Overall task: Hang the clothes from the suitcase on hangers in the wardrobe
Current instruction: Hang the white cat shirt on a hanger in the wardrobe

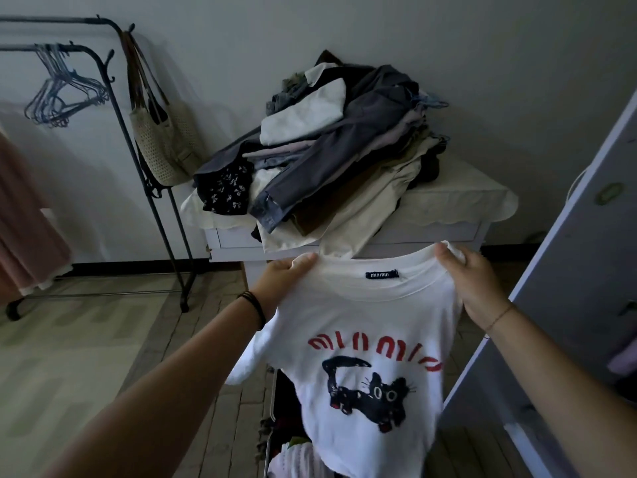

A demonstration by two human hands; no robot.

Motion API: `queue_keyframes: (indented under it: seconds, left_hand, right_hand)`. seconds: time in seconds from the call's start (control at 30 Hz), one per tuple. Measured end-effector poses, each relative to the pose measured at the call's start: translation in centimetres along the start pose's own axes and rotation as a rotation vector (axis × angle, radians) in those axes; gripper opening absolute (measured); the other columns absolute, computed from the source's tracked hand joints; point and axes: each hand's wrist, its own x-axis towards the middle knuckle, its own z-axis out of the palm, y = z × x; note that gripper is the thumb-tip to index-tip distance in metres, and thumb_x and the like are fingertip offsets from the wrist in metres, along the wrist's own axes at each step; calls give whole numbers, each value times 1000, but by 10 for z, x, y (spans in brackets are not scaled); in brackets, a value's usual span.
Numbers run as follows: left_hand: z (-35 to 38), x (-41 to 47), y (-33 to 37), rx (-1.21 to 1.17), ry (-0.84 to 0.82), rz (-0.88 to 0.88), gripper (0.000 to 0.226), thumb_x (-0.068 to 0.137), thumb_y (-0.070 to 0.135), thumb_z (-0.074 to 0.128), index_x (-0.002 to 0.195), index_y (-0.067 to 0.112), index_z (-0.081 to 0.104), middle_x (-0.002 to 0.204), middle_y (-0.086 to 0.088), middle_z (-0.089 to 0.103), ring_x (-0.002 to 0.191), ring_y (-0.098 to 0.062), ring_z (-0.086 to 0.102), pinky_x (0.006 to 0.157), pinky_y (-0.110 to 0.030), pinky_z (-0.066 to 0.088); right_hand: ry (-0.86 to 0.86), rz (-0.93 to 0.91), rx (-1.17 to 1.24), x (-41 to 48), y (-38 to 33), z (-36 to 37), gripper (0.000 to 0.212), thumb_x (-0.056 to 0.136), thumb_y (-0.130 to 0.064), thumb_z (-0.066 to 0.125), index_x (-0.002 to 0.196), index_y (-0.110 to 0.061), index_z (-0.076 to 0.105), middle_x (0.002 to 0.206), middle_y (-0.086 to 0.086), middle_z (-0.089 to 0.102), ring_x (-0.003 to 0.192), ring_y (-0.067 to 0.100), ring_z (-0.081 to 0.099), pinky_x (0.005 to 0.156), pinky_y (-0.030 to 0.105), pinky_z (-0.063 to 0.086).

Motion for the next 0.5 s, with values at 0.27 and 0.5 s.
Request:
queue_keyframes:
  seconds: [0.27,0.5]
  left_hand:
    - [49,22,41,182,-174,148,45,87,51,58,105,11,68,98,-11,71,87,-22,67,82,-33,55]
    - [166,46,57,338,-311,270,63,72,59,57,84,-3,63,72,-11,57,66,-21,53,64,-34,43]
  right_hand:
    - [97,19,49,-14,6,-53,46,88,-31,63,85,14,55,77,20,57,71,24,54,65,29,42]
    - [431,10,205,-34,12,-155,43,67,-47,76,78,-7,64,68,1,61,70,14,57,67,23,46]
